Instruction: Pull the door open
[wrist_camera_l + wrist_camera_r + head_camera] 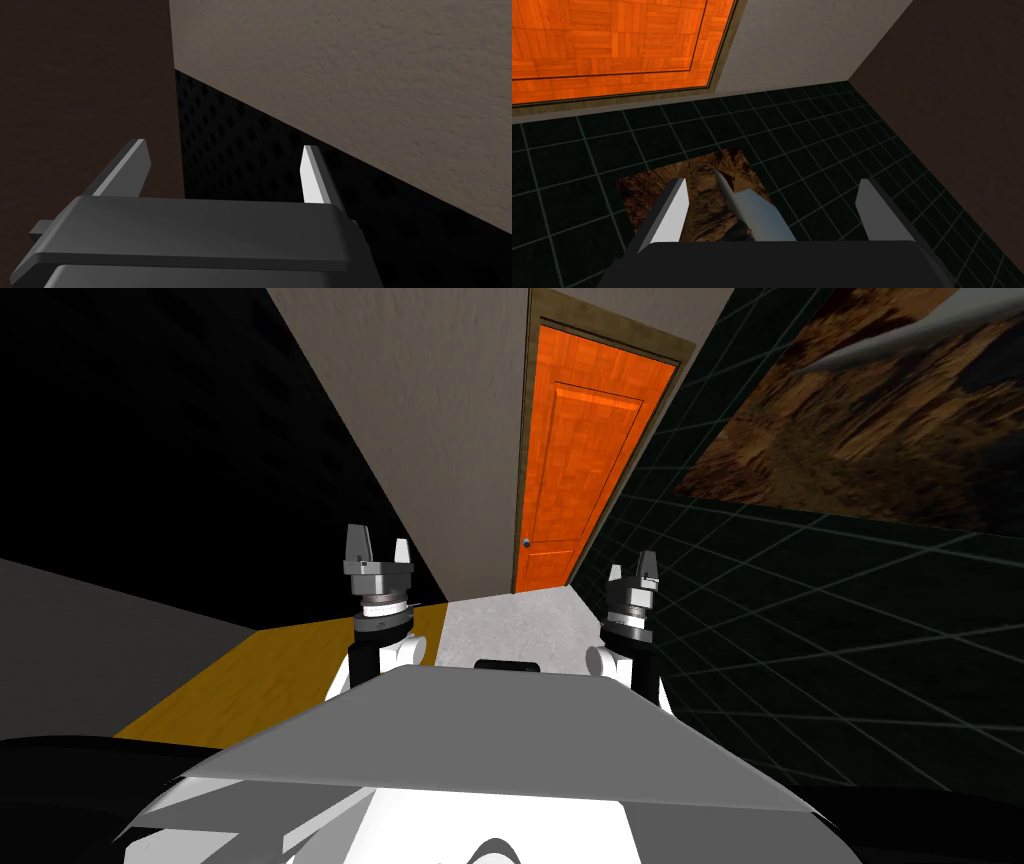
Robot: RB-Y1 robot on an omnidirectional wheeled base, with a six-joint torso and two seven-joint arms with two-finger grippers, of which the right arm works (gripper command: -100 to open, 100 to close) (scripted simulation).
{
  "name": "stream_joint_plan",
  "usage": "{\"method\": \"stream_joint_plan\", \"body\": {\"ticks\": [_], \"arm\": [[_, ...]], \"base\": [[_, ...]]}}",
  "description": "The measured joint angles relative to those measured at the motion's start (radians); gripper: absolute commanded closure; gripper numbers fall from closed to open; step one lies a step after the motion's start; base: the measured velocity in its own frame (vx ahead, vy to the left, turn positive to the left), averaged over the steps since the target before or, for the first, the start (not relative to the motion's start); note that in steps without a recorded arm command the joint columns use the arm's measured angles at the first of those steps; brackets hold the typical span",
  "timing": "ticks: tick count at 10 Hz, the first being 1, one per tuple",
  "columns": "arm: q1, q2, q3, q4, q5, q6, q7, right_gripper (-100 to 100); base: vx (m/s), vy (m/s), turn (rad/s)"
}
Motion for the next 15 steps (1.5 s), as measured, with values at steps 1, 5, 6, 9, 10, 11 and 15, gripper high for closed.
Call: {"method": "stream_joint_plan", "body": {"ticks": [1, 5, 6, 9, 10, 11, 15], "arm": [[-0.006, -0.008, -0.002, 0.016, 0.004, -0.005, 0.007, -100], [-0.019, -0.032, -0.002, 0.096, 0.022, -0.039, 0.059, -100], [-0.022, -0.035, 0.002, 0.116, 0.028, -0.048, 0.073, -100], [-0.034, -0.053, -0.001, 0.172, 0.041, -0.069, 0.111, -100], [-0.041, -0.058, -0.002, 0.196, 0.045, -0.079, 0.122, -100], [-0.042, -0.069, -0.005, 0.224, 0.049, -0.094, 0.135, -100], [-0.054, -0.088, -0.003, 0.306, 0.069, -0.132, 0.19, -100]], "base": [[0.112, 0.018, -0.003], [0.133, 0.048, 0.011], [0.13, 0.019, 0.023], [0.103, 0.007, 0.011], [0.12, 0.017, 0.02], [0.134, 0.007, 0.016], [0.104, 0.021, 0.014]]}}
